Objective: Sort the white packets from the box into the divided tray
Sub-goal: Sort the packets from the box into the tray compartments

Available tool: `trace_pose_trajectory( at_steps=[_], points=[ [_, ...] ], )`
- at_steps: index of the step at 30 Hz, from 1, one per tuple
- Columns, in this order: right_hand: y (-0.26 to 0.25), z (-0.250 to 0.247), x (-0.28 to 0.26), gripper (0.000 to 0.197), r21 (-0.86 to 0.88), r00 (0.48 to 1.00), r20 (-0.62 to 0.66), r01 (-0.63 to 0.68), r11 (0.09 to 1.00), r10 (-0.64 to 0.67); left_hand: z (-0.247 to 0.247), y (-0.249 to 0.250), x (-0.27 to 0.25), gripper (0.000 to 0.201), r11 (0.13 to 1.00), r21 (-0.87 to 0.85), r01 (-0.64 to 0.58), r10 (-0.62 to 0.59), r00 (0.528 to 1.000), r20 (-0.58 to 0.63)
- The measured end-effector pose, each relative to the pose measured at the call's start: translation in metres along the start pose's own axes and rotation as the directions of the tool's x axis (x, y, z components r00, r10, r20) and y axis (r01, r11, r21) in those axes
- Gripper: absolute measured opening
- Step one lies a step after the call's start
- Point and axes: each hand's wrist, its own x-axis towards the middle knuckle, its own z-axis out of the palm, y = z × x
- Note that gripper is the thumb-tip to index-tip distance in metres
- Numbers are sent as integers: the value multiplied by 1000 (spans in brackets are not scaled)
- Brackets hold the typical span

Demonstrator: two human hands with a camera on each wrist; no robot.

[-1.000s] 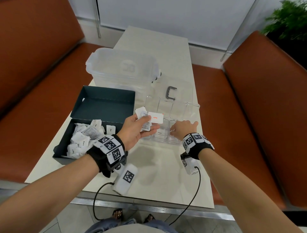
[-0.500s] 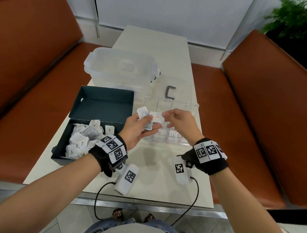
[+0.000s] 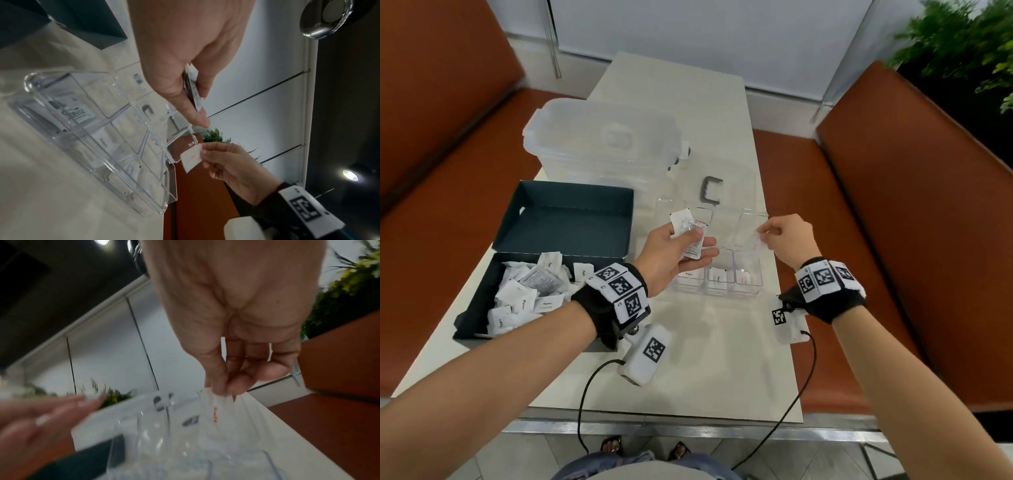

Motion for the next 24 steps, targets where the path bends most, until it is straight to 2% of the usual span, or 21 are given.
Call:
trace_pose_trajectory(
  at_steps=[3, 5, 12, 17, 24],
  points=[
    [5, 15, 6, 18, -266, 987, 151, -18, 964, 60, -1, -2, 1, 27, 1000, 0, 9, -9, 1000, -4],
    [5, 26, 7, 19, -367, 976, 201, -3, 930, 82, -1, -4, 1, 26, 1000, -2, 14, -14, 1000, -10],
    [15, 55, 11, 20, -615, 963, 252, 82, 784, 98, -6, -6, -1, 25, 1000, -17, 23, -24, 999, -26],
    [27, 64, 11, 28, -688, 954, 288, 142, 712, 88, -11, -8, -3, 27, 1000, -10, 27, -28, 999, -33],
    [34, 66, 16, 34, -647, 919, 378, 179, 741, 108, -11, -9, -5, 27, 999, -8, 35, -36, 999, -33]
  ],
)
